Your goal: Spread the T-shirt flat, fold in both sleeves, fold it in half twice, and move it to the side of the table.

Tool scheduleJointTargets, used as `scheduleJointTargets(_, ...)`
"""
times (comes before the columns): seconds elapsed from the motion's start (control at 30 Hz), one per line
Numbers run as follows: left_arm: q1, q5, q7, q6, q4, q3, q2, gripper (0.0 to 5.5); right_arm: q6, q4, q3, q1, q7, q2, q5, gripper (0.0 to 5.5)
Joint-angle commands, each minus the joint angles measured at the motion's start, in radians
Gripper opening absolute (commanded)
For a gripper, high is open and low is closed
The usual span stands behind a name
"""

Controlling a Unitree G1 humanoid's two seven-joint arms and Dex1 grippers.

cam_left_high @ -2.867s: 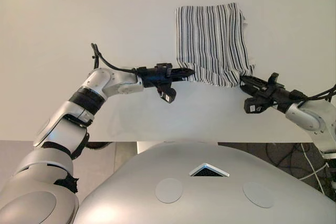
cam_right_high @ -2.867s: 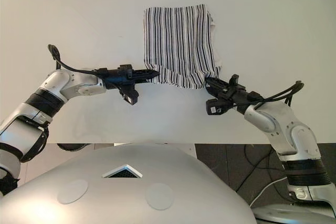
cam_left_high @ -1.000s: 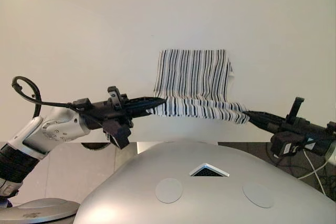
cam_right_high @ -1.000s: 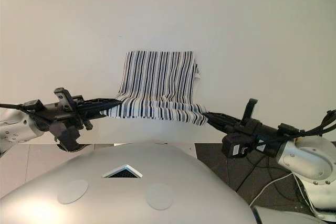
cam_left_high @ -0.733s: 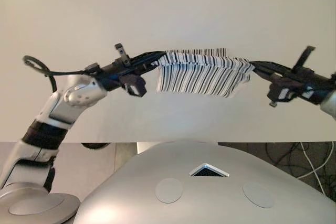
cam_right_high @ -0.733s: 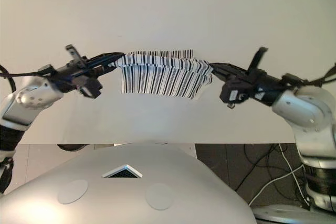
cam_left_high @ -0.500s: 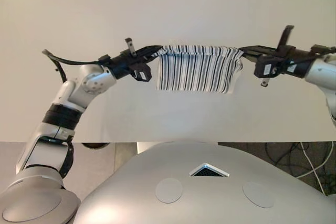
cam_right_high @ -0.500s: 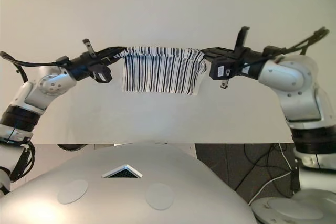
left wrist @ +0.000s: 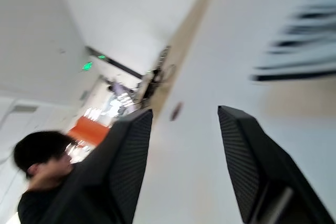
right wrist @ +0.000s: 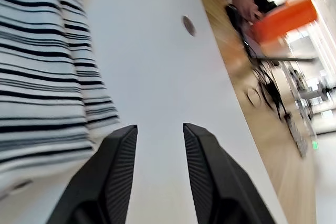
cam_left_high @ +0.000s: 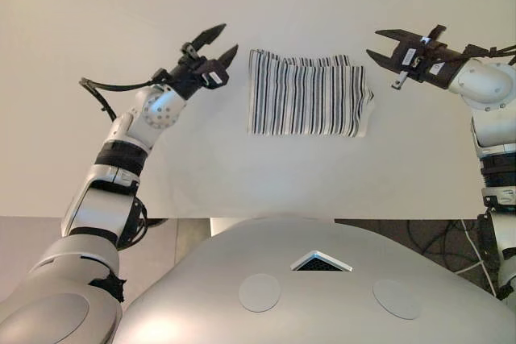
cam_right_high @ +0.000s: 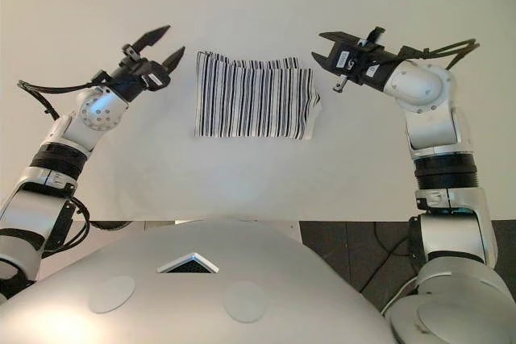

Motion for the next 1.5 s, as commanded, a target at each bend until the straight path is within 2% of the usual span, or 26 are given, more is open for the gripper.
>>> scheduleJointTargets(0.03,0.045,-0.062,0.052,0.001,-0.11,0.082,-0.029,2.26,0.076,-0.059,-0.085,-0.001,-0.071,0.072,0.108,1.63)
scheduleJointTargets(0.17,0.125,-0.129,0.103,-0.052,-0.283,0.158,-0.075,2.26,0.13,-0.229,0.031,0.085,0.1,0.169,0.324,1.63)
scheduleJointTargets(0.27,0.169,-0.136,0.095,-0.067,-0.356,0.164,-0.098,2.26,0.197,-0.205,0.124,0.074,0.206,0.19,0.348,1.63)
scheduleJointTargets(0.47,0.201,-0.12,0.073,-0.062,-0.407,0.166,-0.12,2.26,0.225,0.026,0.266,-0.051,0.322,0.235,0.251,1.63)
scheduleJointTargets(0.6,0.236,-0.112,0.073,-0.051,-0.439,0.18,-0.127,2.26,0.189,0.368,0.256,-0.203,0.179,0.271,0.127,1.63)
scheduleJointTargets(0.7,0.264,-0.089,0.084,-0.036,-0.466,0.188,-0.14,2.26,0.193,0.588,0.217,-0.263,0.125,0.247,0.114,1.63)
scheduleJointTargets(0.77,0.289,-0.069,0.093,-0.027,-0.494,0.197,-0.148,2.26,0.192,0.646,0.154,-0.226,0.173,0.165,0.157,1.63)
scheduleJointTargets(0.83,0.31,-0.058,0.108,-0.016,-0.504,0.214,-0.155,2.26,0.223,0.735,0.035,-0.212,0.178,0.078,0.23,1.63)
scheduleJointTargets(0.9,0.319,-0.047,0.123,-0.008,-0.502,0.223,-0.164,2.26,0.258,0.882,-0.092,-0.239,0.102,0.001,0.299,1.63)
scheduleJointTargets(0.97,0.312,-0.033,0.13,-0.003,-0.498,0.214,-0.179,2.26,0.288,1.024,-0.204,-0.289,-0.07,-0.039,0.348,1.63)
scheduleJointTargets(1.03,0.299,-0.021,0.128,-0.003,-0.489,0.208,-0.187,2.26,0.302,1.099,-0.279,-0.324,-0.224,-0.04,0.373,1.63)
scheduleJointTargets(1.13,0.286,-0.022,0.121,-0.007,-0.471,0.217,-0.183,2.26,0.291,1.131,-0.338,-0.365,-0.336,0.007,0.381,1.63)
scheduleJointTargets(1.27,0.288,-0.018,0.119,-0.006,-0.463,0.22,-0.18,2.26,0.242,1.098,-0.357,-0.427,-0.358,0.094,0.372,1.63)
scheduleJointTargets(1.33,0.284,-0.029,0.127,-0.001,-0.47,0.228,-0.191,2.26,0.083,0.999,-0.329,-0.418,-0.414,0.114,0.322,1.63)
scheduleJointTargets(1.4,0.287,-0.05,0.141,0.001,-0.489,0.244,-0.208,2.26,-0.09,0.69,-0.337,-0.322,-0.465,0.173,0.311,1.63)
scheduleJointTargets(1.43,0.293,-0.064,0.15,0.001,-0.503,0.255,-0.218,2.26,-0.144,0.434,-0.33,-0.229,-0.496,0.227,0.306,1.63)
scheduleJointTargets(1.5,0.306,-0.078,0.168,0.004,-0.534,0.278,-0.236,2.26,-0.208,0.033,-0.256,-0.075,-0.551,0.339,0.267,1.63)
